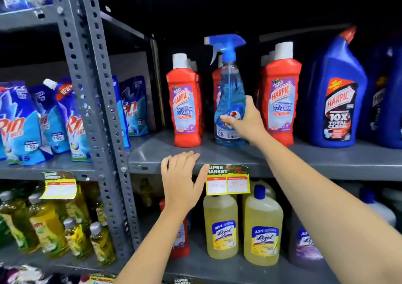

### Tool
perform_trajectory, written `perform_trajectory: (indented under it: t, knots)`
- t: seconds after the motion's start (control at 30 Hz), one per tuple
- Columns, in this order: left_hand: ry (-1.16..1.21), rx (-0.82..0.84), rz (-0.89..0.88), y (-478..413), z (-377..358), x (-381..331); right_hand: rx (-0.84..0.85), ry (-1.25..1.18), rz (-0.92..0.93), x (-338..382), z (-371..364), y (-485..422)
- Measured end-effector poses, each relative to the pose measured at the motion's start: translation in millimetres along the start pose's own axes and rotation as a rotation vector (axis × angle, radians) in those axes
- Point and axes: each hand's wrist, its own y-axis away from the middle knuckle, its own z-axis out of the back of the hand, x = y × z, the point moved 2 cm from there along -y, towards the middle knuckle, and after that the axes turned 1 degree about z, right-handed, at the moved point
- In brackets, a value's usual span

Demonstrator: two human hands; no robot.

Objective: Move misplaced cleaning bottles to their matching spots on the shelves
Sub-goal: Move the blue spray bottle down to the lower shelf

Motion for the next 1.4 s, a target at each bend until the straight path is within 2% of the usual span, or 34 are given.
perform_trajectory:
  t: [0.33,0.43,0.53,0.7,0.87,1.07,1.23,1.33,1.4]
  knots:
    - [0.143,0.043,-0.028,14,8,6,-0.022,-0.127,0.155,47,21,55]
    - [0.112,0.071,-0.044,45,6,14,0.022,-0.165,0.214,65,31,80]
    - [0.062,0.166,-0.036,92,-3,27,0.106,-0.248,0.237,70,37,114]
    - [0.013,0.514,-0.069,179,-21,53,0.28,-0.207,0.129,41,27,176]
    - [-0.108,0.855,0.082,241,-37,94,0.348,-0.254,-0.051,-18,-10,243]
    - [-0.029,0.975,0.067,272,-52,115,0.33,-0.21,-0.264,-97,-60,283]
    - [-0.067,1.114,0.069,291,-53,124,0.301,-0.135,-0.382,-152,-82,288]
    - [-0.038,1.08,0.064,295,-56,125,0.252,-0.064,-0.395,-166,-93,286]
    - [-0.01,0.993,0.042,293,-58,123,0.216,-0.04,-0.389,-172,-98,288]
